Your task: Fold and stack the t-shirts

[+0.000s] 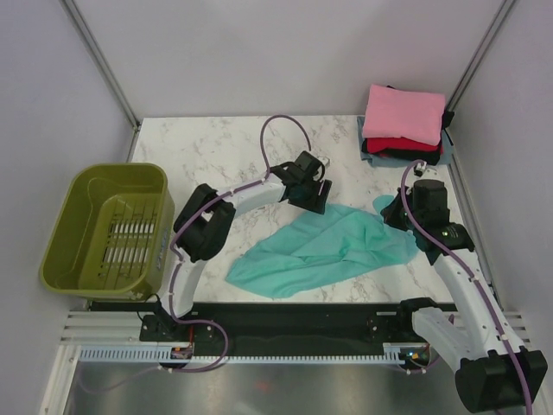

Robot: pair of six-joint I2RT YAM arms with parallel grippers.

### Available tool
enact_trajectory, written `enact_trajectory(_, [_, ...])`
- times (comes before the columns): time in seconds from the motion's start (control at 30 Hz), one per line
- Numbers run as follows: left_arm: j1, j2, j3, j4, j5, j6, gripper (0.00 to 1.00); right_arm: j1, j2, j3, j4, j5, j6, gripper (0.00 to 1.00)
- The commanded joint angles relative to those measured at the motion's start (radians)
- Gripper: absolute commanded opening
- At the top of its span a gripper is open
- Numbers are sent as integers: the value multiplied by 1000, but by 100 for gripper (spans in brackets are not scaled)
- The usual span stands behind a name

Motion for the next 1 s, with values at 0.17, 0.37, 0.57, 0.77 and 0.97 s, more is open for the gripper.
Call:
enact_trajectory(0.17, [-17, 67, 79, 113, 94, 48, 61, -2, 12, -3, 19, -3, -46, 0])
enact_trajectory(0.37, [-19, 109, 123, 115, 83, 50, 37, -3, 26, -8, 33, -6, -48, 0])
enact_trajectory(0.57, [-19, -27, 79, 113, 22, 59, 2, -3, 16, 9, 27, 0, -49, 0])
enact_trajectory(0.77, [-19, -402, -30, 87, -132, 70, 2, -2, -44, 153, -22, 20, -51, 0])
enact_trajectory(0.97, [-25, -777, -153, 44, -227, 87, 2, -2, -208, 303, -47, 1, -38, 0])
